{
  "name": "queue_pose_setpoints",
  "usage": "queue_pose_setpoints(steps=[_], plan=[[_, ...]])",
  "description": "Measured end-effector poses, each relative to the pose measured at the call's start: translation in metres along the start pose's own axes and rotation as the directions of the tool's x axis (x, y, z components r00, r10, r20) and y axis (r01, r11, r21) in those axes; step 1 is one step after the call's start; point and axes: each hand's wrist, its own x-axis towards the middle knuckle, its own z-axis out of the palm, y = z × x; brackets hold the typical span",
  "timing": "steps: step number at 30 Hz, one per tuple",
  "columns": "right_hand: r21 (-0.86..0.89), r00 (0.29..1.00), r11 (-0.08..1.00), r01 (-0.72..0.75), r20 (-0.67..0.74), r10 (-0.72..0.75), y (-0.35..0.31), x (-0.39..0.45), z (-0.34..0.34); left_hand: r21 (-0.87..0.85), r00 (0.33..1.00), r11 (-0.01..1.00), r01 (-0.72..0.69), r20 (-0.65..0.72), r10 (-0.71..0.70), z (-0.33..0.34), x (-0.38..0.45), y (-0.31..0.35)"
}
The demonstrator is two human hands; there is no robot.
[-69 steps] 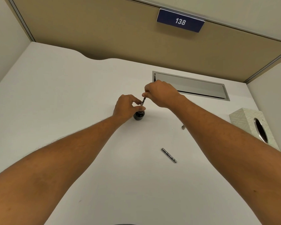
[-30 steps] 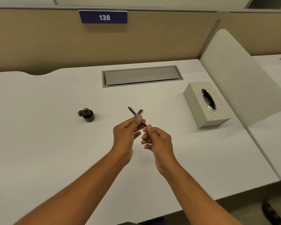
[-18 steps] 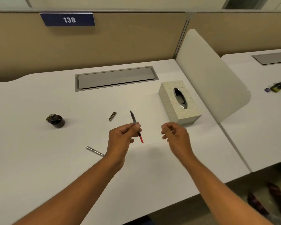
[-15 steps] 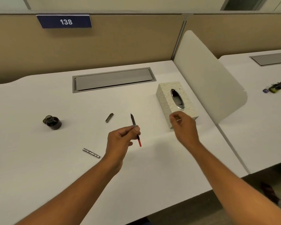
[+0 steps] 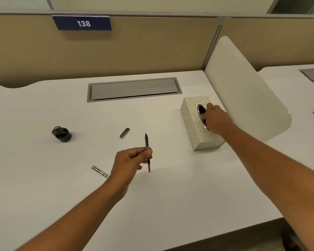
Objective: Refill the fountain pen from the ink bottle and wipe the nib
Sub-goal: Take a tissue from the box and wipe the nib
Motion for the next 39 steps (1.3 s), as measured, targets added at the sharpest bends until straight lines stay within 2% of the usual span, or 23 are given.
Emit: queue_pose_setpoints(steps=[2, 4, 7, 9, 14, 18, 26, 29, 32, 35, 37, 39], plan=[[-0.146, 0.999, 0.989, 0.023, 0.039, -0.018, 0.002, 0.004, 0.004, 0.0, 1.0, 1.0, 0.009, 0.003, -0.009, -0.001, 0.002, -0.001], [-0.206, 0.994, 0.978, 0.028, 0.105, -0.006, 0.003, 0.007, 0.008, -0.003, 1.0, 1.0, 0.018, 0.008, -0.018, -0.001, 0.004, -0.002], [-0.14, 0.966, 0.99, -0.013, 0.255, 0.049, 0.005, 0.018, 0.015, 0.003, 1.0, 1.0, 0.027, 0.015, -0.027, 0.001, 0.007, -0.002], [-0.087, 0.949, 0.995, -0.054, 0.305, 0.078, 0.005, 0.024, 0.018, 0.007, 0.999, 1.0, 0.029, 0.016, -0.029, 0.002, 0.01, -0.002], [-0.13, 0.963, 0.99, -0.058, 0.253, 0.089, 0.001, 0.025, 0.019, 0.005, 0.999, 0.999, 0.034, 0.027, -0.034, 0.004, 0.015, -0.002], [-0.059, 0.97, 0.997, -0.051, 0.234, 0.063, 0.0, 0.024, 0.017, 0.008, 0.999, 0.999, 0.038, 0.031, -0.039, 0.006, 0.018, -0.003], [-0.021, 0.979, 0.995, -0.093, 0.179, 0.095, -0.002, 0.02, 0.014, -0.003, 0.998, 0.999, 0.046, 0.037, -0.046, 0.006, 0.017, -0.002], [-0.022, 0.988, 0.998, -0.06, 0.142, 0.063, 0.003, 0.023, 0.009, -0.008, 0.998, 0.999, 0.044, 0.038, -0.044, 0.006, 0.016, -0.001], [-0.019, 0.979, 0.991, -0.13, 0.154, 0.131, 0.003, 0.033, -0.007, -0.009, 0.999, 0.999, 0.041, 0.036, -0.041, 0.005, 0.015, -0.001], [0.164, 0.915, 0.917, -0.363, 0.251, 0.317, 0.001, 0.038, -0.025, -0.009, 0.999, 0.999, 0.037, 0.031, -0.037, 0.005, 0.013, 0.0], [0.358, 0.868, 0.795, -0.489, 0.289, 0.404, 0.003, 0.04, -0.027, -0.012, 0.999, 0.999, 0.035, 0.032, -0.035, 0.005, 0.012, 0.0], [0.54, 0.835, 0.64, -0.547, 0.299, 0.461, 0.006, 0.038, -0.031, -0.013, 0.999, 1.0, 0.028, 0.035, -0.028, 0.005, 0.01, 0.001]])
